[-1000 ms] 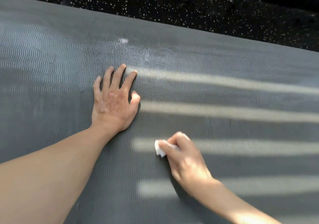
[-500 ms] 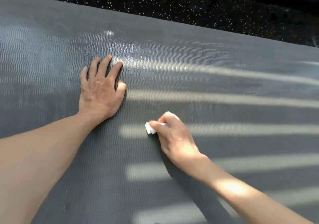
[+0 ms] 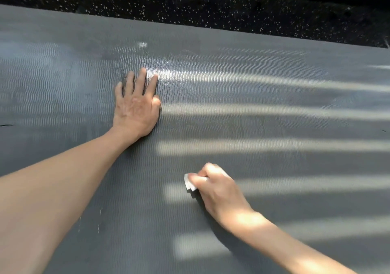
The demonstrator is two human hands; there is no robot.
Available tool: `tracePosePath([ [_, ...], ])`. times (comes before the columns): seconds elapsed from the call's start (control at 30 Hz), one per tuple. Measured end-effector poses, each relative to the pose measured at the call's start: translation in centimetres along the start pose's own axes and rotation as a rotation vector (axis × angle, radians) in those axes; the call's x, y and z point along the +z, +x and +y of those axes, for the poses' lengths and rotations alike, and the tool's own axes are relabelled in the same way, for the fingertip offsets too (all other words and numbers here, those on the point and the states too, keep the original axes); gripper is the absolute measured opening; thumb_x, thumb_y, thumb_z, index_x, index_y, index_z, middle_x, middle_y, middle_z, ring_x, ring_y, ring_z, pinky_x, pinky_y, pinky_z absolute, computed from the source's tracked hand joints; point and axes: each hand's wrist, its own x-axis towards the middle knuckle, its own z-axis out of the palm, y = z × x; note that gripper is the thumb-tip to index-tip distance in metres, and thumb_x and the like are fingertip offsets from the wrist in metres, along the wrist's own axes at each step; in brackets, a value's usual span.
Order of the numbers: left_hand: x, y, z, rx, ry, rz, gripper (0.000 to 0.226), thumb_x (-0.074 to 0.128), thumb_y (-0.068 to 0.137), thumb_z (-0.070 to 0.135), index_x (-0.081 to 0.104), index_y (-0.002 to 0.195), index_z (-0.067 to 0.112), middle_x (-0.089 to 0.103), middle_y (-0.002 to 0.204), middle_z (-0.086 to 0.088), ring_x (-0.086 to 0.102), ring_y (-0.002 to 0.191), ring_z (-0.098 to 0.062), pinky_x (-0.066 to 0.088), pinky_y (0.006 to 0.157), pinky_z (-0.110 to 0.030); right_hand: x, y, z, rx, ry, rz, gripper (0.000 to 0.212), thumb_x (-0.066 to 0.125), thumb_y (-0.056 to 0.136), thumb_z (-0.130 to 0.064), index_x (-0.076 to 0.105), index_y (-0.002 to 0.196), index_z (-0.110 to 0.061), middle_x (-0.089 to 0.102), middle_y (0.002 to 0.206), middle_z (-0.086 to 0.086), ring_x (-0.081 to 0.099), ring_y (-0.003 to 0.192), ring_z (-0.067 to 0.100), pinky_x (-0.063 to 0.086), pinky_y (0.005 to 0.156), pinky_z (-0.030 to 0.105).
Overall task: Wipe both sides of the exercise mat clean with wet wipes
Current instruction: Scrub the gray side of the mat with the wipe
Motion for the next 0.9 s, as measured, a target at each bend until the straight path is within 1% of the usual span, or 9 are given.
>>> tracePosePath([
  [0.13,0.0,0.0,0.0,-0.012,0.031,-0.056,0.059,0.019,0.102,0.035,0.011,0.157,0.018,0.003,0.165,-0.010,0.004,0.151,-0.032,0.008,0.118,-0.052,-0.9,3.1,1.6,0.031,-0.069,0.206,0.016,0.054,0.078,-0.006,0.067,0.083,-0.012,0.049,0.077,0.004,0.051,0.062,0.023,0.042,0.046,0.027],
  [0.23,0.1,-2.2,0.0,0.022,-0.019,-0.057,0.059,0.020,0.104,0.038,0.012,0.158,0.015,0.004,0.165,-0.011,0.004,0.151,-0.033,0.008,0.119,-0.049,0.3,-0.6,0.5,0.024,-0.051,0.129,0.012,0.062,0.078,-0.006,0.065,0.086,-0.015,0.048,0.078,0.002,0.051,0.065,0.019,0.044,0.049,0.026],
  [0.33,0.4,-6.4,-0.6,0.083,-0.070,-0.023,0.060,0.018,0.102,0.038,0.023,0.156,0.013,0.014,0.164,-0.011,0.013,0.150,-0.034,0.013,0.118,-0.050,0.8,-5.2,-0.8,-0.045,0.051,0.020,0.022,0.044,0.078,-0.009,0.056,0.091,-0.021,0.041,0.081,-0.004,0.045,0.069,0.013,0.046,0.049,0.028],
  [0.47,1.0,-11.0,-0.6,0.087,-0.088,-0.018,0.063,0.018,0.098,0.038,0.029,0.154,0.011,0.024,0.161,-0.012,0.022,0.147,-0.035,0.021,0.116,-0.051,0.7,-3.9,-0.1,0.032,0.037,0.166,0.029,0.054,0.076,0.004,0.065,0.091,-0.017,0.044,0.081,-0.001,0.045,0.071,0.014,0.046,0.051,0.028],
  [0.57,1.2,-14.6,0.0,0.091,-0.087,-0.003,0.061,0.021,0.099,0.036,0.033,0.152,0.009,0.027,0.160,-0.013,0.025,0.146,-0.036,0.024,0.114,-0.051,1.5,-7.0,-2.5,0.163,0.034,0.016,0.025,0.051,0.082,-0.009,0.062,0.083,-0.031,0.042,0.080,-0.009,0.040,0.062,0.005,0.040,0.052,0.020],
  [0.67,1.3,-17.1,0.4,0.076,-0.082,0.012,0.059,0.024,0.099,0.034,0.035,0.151,0.008,0.029,0.159,-0.014,0.027,0.146,-0.035,0.025,0.114,-0.050,1.5,-8.5,-3.5,0.064,-0.033,-0.142,0.015,0.044,0.078,-0.019,0.052,0.084,-0.030,0.036,0.077,-0.011,0.041,0.064,0.004,0.020,0.044,0.012],
  [0.73,1.4,-17.6,0.6,0.060,-0.090,0.027,0.058,0.024,0.099,0.034,0.036,0.150,0.008,0.031,0.158,-0.014,0.028,0.146,-0.034,0.026,0.114,-0.050,1.7,-7.4,-2.6,0.070,-0.073,-0.026,0.018,0.066,0.071,-0.010,0.060,0.083,-0.023,0.042,0.076,-0.006,0.046,0.061,0.009,0.028,0.042,0.012],
  [0.8,1.3,-17.7,0.7,0.049,-0.110,0.031,0.059,0.024,0.099,0.034,0.035,0.150,0.009,0.030,0.159,-0.012,0.027,0.146,-0.033,0.025,0.115,-0.050,1.8,-7.7,-2.7,0.108,-0.038,-0.035,0.026,0.077,0.068,-0.004,0.064,0.086,-0.017,0.050,0.077,-0.002,0.051,0.064,0.013,0.041,0.045,0.021],
  [0.9,1.2,-17.8,0.7,0.046,-0.126,0.012,0.059,0.023,0.099,0.035,0.035,0.151,0.009,0.029,0.159,-0.011,0.026,0.147,-0.032,0.025,0.116,-0.050,2.7,-11.4,-3.9,-0.049,-0.092,-0.172,0.009,0.053,0.095,-0.026,0.057,0.087,-0.029,0.049,0.084,-0.013,0.046,0.072,0.006,0.041,0.065,0.021],
])
